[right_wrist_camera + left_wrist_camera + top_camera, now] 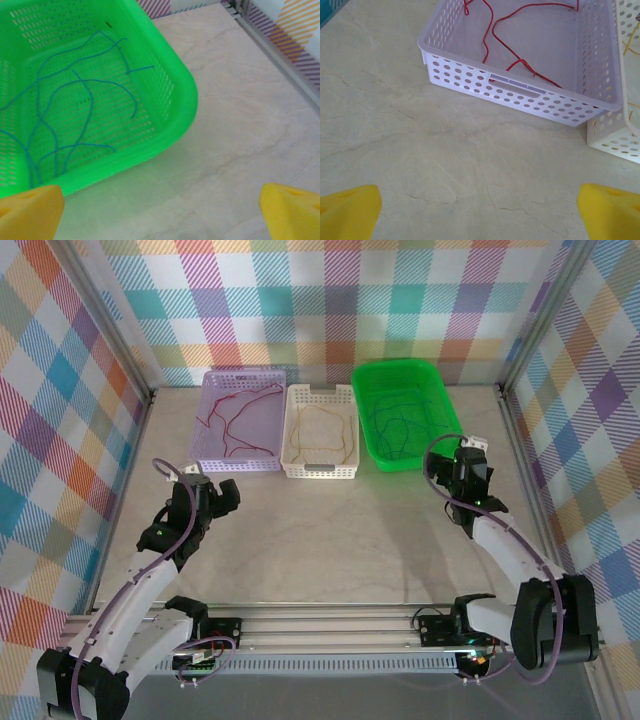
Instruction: Untangle the cables
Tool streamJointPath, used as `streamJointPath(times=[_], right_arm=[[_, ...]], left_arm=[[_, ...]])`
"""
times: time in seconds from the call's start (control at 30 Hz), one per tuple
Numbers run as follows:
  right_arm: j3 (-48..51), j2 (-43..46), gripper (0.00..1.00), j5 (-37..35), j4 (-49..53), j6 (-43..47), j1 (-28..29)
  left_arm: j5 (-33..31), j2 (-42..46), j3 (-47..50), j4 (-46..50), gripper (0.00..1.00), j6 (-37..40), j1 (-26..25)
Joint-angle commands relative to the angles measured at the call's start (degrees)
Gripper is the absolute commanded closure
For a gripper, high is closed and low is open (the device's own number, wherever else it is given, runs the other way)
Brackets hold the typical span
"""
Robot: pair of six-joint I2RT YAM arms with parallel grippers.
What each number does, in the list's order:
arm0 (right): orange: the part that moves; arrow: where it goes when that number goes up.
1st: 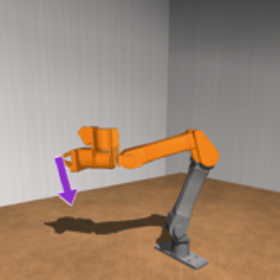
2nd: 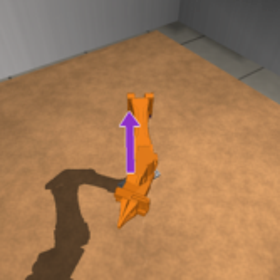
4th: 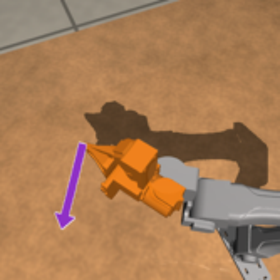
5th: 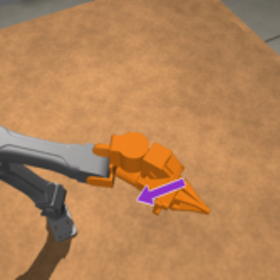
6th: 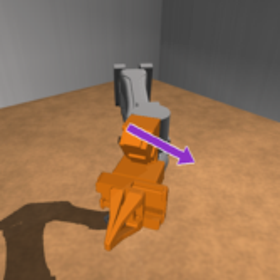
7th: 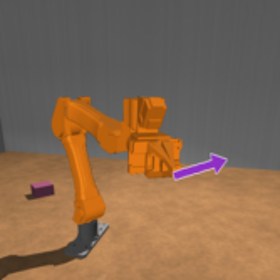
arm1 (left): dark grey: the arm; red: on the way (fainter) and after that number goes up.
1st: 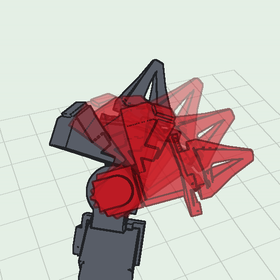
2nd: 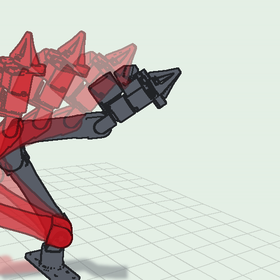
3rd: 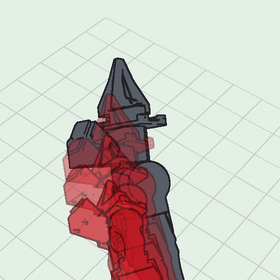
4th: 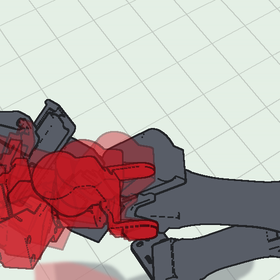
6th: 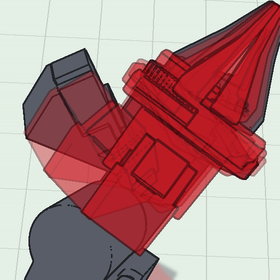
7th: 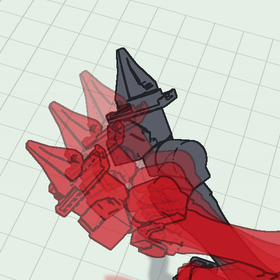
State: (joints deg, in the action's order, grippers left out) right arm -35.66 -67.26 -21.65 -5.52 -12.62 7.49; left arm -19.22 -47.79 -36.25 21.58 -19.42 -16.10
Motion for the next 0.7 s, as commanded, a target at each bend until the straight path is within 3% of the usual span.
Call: streamJointPath(times=[0.0, 0.37, 0.67], right_arm=[[1.87, -2.0, 0.0, 0.03, -11.0, 7.3, -0.3], [6.36, -9.95, 0.0, 4.78, -24.57, 11.56, -1.68], [7.58, -16.63, 0.0, 9.51, -30.11, 13.58, -1.87]], left_arm=[[-0.88, 0.37, 0.99, -2.01, 0.0, 1.75, -0.78], [-0.93, 2.71, 2.31, -3.04, 0.0, 2.4, -0.78], [-0.75, 3.82, 3.11, -3.6, 0.0, 4.1, -1.08]])
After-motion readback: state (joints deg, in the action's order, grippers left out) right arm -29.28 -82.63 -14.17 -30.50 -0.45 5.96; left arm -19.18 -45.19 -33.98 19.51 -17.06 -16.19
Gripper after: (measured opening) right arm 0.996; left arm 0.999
